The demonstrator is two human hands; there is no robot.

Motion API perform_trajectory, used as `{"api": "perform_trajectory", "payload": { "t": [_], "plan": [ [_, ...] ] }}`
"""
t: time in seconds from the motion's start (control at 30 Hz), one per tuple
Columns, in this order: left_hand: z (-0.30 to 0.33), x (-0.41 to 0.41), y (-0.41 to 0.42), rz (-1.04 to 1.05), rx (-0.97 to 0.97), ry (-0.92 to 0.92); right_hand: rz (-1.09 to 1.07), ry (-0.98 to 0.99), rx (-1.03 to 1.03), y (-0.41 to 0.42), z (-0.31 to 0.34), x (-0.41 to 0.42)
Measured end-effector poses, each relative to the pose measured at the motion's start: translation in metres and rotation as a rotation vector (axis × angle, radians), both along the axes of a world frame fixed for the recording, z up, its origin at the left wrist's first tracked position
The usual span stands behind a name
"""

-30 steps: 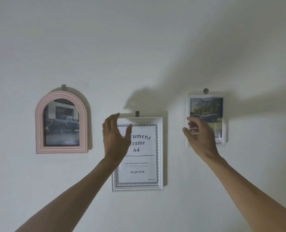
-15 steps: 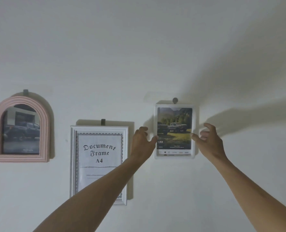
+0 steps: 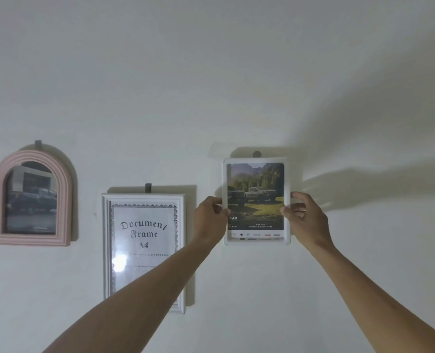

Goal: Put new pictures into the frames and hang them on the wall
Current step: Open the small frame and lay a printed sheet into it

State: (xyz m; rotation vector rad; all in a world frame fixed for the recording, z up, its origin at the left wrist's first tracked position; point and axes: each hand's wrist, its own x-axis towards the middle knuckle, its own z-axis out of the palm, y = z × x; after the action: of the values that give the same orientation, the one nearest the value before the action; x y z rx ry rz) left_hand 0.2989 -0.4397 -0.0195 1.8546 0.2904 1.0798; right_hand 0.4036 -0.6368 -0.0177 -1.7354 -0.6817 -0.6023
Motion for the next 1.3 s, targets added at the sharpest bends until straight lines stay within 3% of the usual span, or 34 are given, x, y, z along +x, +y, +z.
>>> {"api": "perform_trajectory", "payload": {
  "t": [0.23, 0.53, 0.87, 1.3],
  "plan": [
    [-0.014, -0.029, 0.012, -0.004, -0.009, 0.012, 0.020, 0.025, -0.027, 0.006, -0.012, -0.026],
    [-0.077, -0.101, 0.055, -0.034, -0.025, 0.132, 0.051, 0.145, -0.035, 0.040, -0.072, -0.099],
    [-0.199, -0.216, 0.141, -0.065, -0.237, 0.371, 0.098, 0.418, -0.067, 0.127, -0.201, -0.215],
    [-0.355, -0.341, 0.204, -0.068, -0.437, 0.717, 0.132, 0.781, -0.293, 0.199, -0.364, -0.321]
  ]
}}
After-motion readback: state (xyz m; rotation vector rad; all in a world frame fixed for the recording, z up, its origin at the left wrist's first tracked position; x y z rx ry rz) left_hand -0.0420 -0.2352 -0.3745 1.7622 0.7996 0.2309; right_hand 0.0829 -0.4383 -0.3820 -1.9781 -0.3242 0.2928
